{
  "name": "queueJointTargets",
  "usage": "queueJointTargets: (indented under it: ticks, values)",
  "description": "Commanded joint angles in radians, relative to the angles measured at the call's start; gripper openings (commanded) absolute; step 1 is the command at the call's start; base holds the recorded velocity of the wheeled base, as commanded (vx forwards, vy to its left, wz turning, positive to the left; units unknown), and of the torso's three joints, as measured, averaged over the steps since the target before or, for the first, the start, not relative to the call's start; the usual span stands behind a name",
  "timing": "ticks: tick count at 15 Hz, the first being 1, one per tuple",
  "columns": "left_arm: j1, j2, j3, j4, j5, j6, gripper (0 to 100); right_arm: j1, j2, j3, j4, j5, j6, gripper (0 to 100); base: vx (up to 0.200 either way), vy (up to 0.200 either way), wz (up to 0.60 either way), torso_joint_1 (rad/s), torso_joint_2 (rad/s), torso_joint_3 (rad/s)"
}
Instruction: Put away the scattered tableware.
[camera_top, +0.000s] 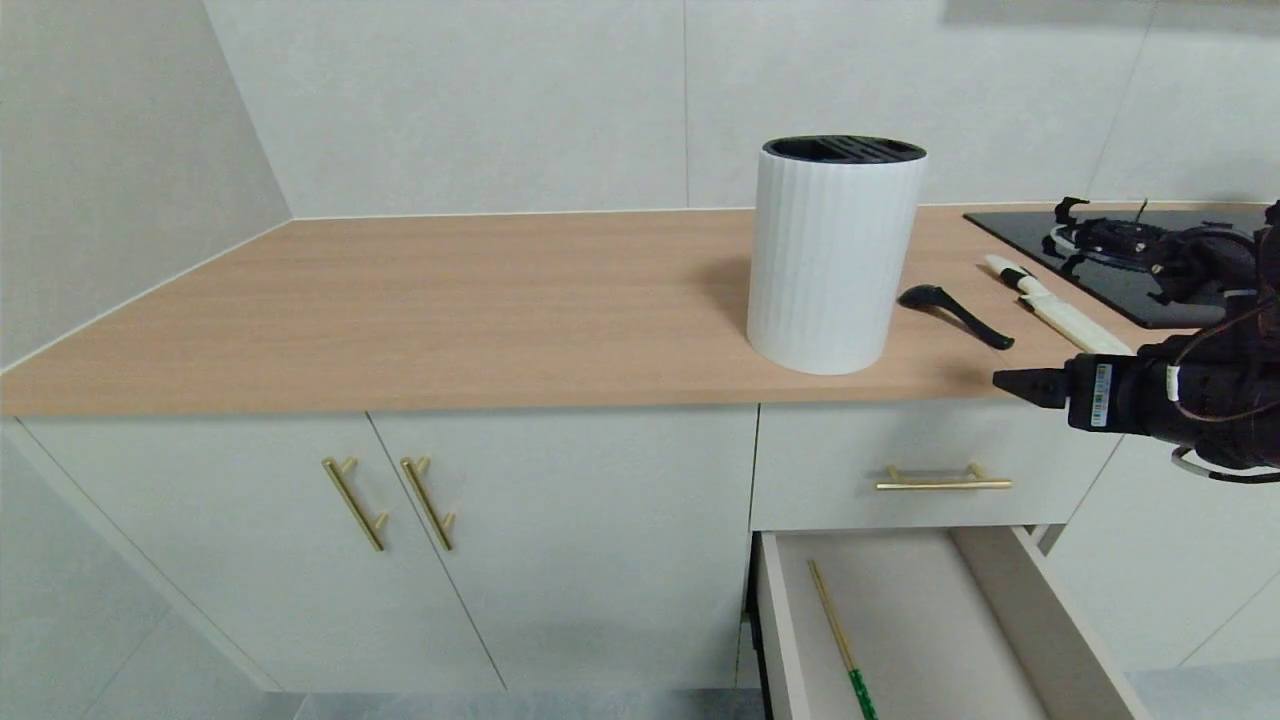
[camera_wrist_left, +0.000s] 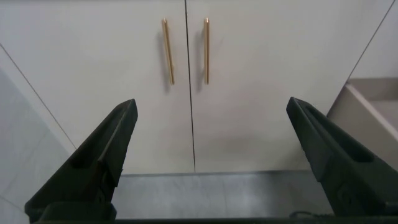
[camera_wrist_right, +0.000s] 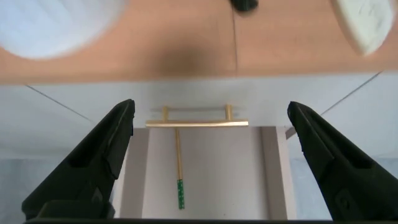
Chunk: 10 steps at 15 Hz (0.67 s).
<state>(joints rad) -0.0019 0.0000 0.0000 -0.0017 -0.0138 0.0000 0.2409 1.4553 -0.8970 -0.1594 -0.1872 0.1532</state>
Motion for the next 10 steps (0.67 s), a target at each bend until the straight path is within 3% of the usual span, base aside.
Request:
queueJointTargets:
  ticks: [1,5,10]
  values:
    - [0.000,0.000,0.000,0.000,0.000,0.000,100,-0.002,0.013,0.000,0.000,0.000,0.000,100,0.000,0.000,0.00,0.188,-0.46,-0.281]
    - [0.000,0.000,0.000,0.000,0.000,0.000,100,-0.009,0.031,-0.002,0.000,0.002,-0.001,100,0.000,0.000,0.00,0.171,-0.41,-0.234]
    - [0.000,0.000,0.000,0.000,0.000,0.000,100,-0.057,0.066,-0.002,-0.062,0.003,-0.061,100,0.000,0.000,0.00,0.025,-0.04,-0.024]
